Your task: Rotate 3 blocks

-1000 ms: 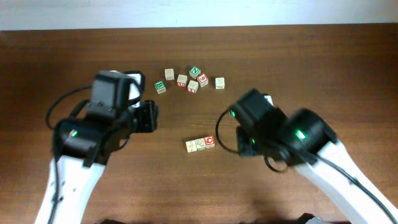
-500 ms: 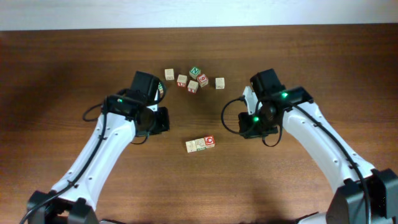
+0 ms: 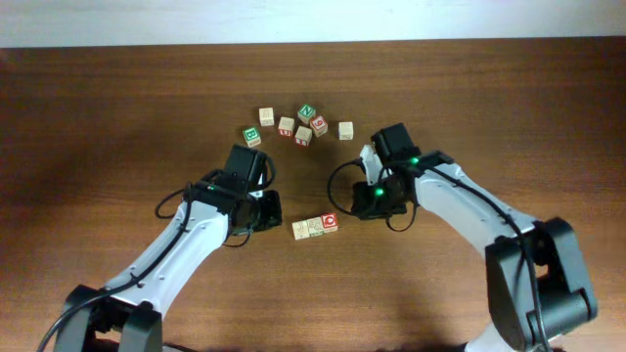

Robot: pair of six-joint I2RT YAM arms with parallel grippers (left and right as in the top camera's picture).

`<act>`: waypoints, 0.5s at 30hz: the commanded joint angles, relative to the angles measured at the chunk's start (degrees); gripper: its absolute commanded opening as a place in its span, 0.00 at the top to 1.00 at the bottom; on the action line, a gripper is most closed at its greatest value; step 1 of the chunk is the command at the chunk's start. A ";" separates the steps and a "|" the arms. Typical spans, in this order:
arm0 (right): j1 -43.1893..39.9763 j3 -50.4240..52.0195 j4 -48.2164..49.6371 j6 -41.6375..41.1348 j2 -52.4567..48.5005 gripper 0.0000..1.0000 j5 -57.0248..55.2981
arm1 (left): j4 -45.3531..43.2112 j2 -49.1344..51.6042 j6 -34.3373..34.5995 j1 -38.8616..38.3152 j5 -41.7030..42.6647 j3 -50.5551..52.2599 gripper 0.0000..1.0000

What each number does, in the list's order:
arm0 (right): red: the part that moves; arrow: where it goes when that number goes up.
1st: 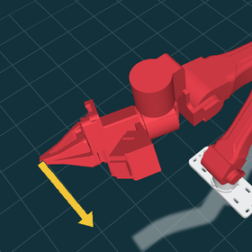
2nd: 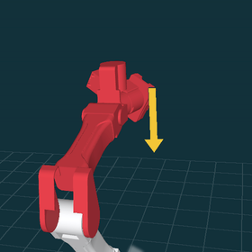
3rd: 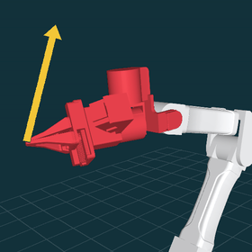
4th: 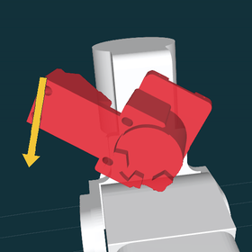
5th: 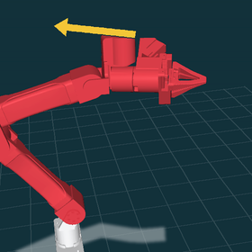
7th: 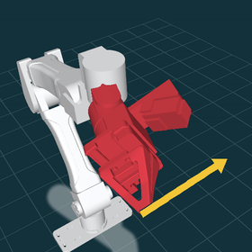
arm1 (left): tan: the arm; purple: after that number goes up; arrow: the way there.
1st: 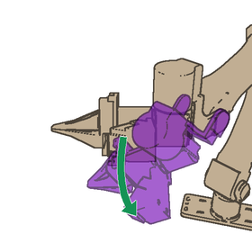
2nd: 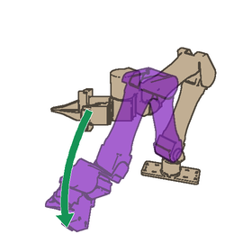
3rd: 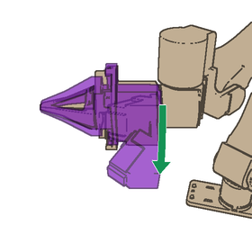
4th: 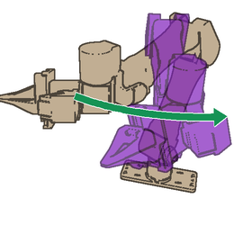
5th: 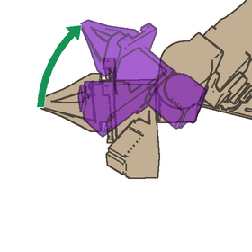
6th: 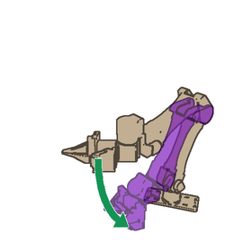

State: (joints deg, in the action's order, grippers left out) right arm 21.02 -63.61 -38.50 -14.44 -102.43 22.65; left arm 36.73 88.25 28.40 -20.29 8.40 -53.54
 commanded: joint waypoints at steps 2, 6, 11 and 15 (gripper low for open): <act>0.81 0.35 1.77 -1.33 -1.97 0.86 0.96 | -1.36 1.03 0.94 -3.26 0.63 0.85 1.00; 0.79 0.35 2.01 -1.27 -3.19 0.86 0.92 | -2.03 3.69 2.03 -4.04 0.85 0.85 1.00; 0.79 0.35 2.60 -1.25 -3.34 0.87 0.92 | -1.16 3.69 2.45 -4.11 1.75 0.90 1.00; 0.79 0.35 3.04 -1.29 -4.57 0.87 0.96 | -1.16 4.09 3.08 -4.11 1.70 0.92 1.00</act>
State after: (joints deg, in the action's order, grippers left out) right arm 21.39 -63.53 -35.66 -15.29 -105.69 23.07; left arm 35.51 91.72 30.28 -24.40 9.26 -53.12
